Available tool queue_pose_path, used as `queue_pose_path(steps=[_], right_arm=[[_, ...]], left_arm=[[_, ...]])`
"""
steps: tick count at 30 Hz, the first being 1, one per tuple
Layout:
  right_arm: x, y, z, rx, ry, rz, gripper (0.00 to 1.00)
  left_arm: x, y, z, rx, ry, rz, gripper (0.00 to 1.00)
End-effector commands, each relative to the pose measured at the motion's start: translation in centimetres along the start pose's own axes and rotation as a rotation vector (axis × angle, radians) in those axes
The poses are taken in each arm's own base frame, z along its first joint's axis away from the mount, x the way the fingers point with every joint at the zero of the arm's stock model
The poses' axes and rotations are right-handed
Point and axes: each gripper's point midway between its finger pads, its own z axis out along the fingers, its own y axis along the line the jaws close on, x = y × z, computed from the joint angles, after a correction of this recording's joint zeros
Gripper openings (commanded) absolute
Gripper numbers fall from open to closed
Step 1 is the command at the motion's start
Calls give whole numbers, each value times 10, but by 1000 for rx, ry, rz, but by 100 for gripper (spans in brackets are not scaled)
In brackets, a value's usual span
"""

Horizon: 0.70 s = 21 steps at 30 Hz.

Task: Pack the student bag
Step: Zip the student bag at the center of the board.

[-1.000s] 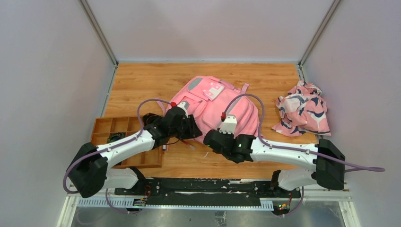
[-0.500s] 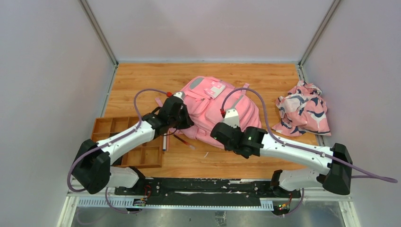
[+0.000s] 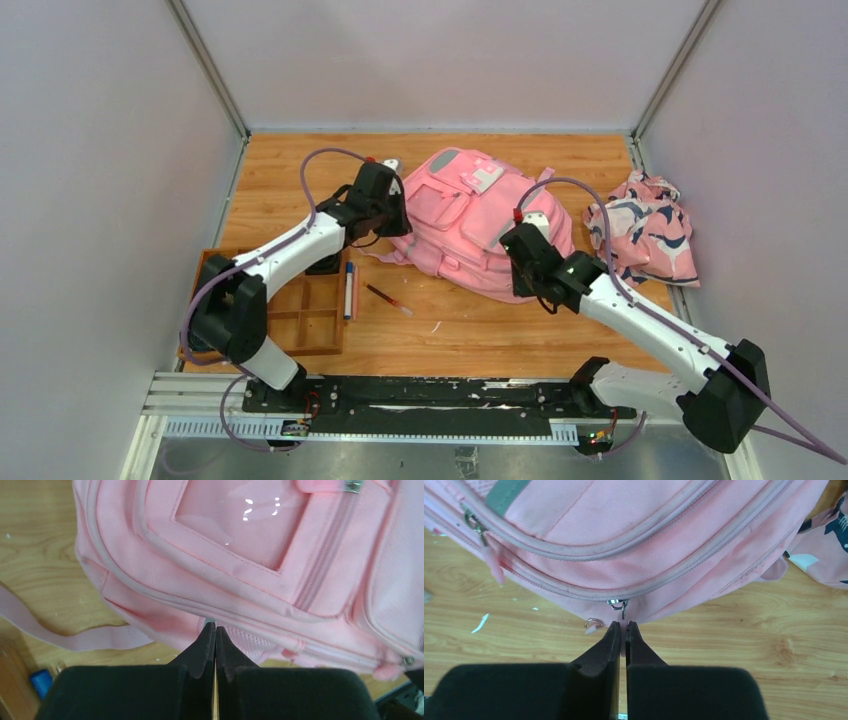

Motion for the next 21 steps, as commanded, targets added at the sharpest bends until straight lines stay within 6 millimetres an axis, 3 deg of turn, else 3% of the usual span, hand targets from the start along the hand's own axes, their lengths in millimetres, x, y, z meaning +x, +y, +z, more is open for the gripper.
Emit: queue_pose_path(steps=[1,4,7,12,15,17,21], right_arm=[[7,-6,11,-44,34,-20,0],[8,5,8,-125,16,-23,0],[8,8,5,-156,-5,-17,0],[6,11,3,-178,-17,5,0],[5,14,2,-191,-13,8,0],[4,16,2,-197,-8,13,0],[4,18,1,-206,-8,16,0]], left_arm=[[-25,-43,-44,151,-82,161,6],[-14,-68,-69,210,-118,322,36],[2,-92,-78,303,-144,396,49],[37,-133,-72,482,-64,276,50],[60,-156,-66,474,-59,416,51],[62,-157,-60,421,-81,483,51],[54,-138,-45,238,-58,349,49]])
